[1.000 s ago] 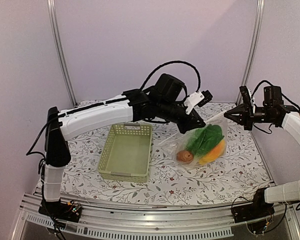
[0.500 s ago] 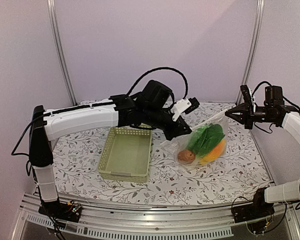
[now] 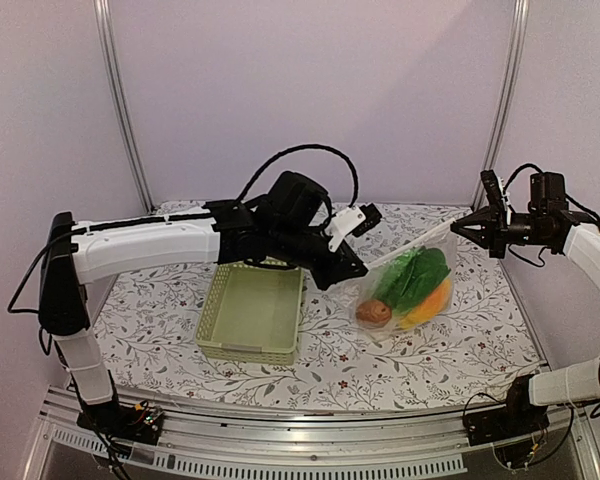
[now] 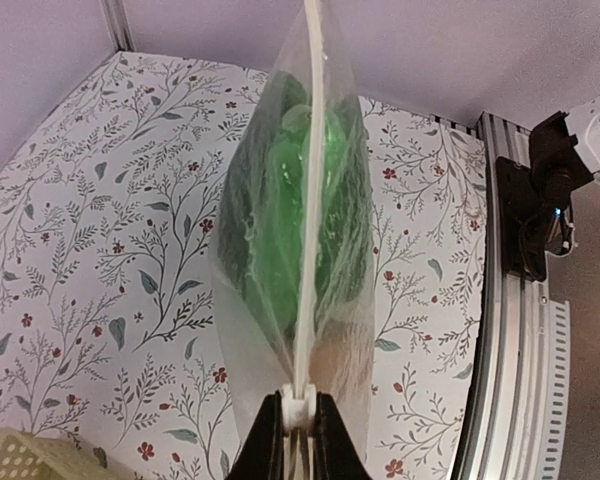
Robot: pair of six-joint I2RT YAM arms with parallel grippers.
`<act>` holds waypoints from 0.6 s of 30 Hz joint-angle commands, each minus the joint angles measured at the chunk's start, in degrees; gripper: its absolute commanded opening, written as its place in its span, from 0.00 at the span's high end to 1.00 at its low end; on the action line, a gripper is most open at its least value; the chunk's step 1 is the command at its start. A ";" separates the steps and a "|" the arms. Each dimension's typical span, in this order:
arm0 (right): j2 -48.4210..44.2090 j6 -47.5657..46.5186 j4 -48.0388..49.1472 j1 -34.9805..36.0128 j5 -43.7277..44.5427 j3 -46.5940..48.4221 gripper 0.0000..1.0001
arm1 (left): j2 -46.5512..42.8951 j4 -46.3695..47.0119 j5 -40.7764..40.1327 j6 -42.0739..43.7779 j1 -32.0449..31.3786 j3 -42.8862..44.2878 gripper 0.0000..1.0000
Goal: Place the food in the zip-top bag and seal the zipper
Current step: Zip the zipper of the food storage bag.
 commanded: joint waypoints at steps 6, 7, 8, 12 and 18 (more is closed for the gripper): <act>0.53 0.97 2.58 -1.52 1.48 -0.30 1.00 | -1.57 -4.55 -1.45 0.04 1.57 -1.67 0.97; 0.53 1.01 2.63 -1.53 1.55 -0.30 1.00 | -1.73 -4.56 -1.47 -0.03 1.63 -1.93 0.97; 0.53 1.05 2.58 -1.52 1.53 -0.30 1.00 | -1.91 -4.56 -1.50 -0.03 1.61 -2.42 0.97; 0.68 1.22 2.63 -1.57 1.43 -0.21 1.00 | -2.56 -4.32 -1.21 -0.09 1.69 -3.94 0.96; 1.09 1.23 2.58 -1.55 0.89 -0.21 1.00 | -2.56 -4.33 -1.17 -0.33 1.72 -4.62 0.93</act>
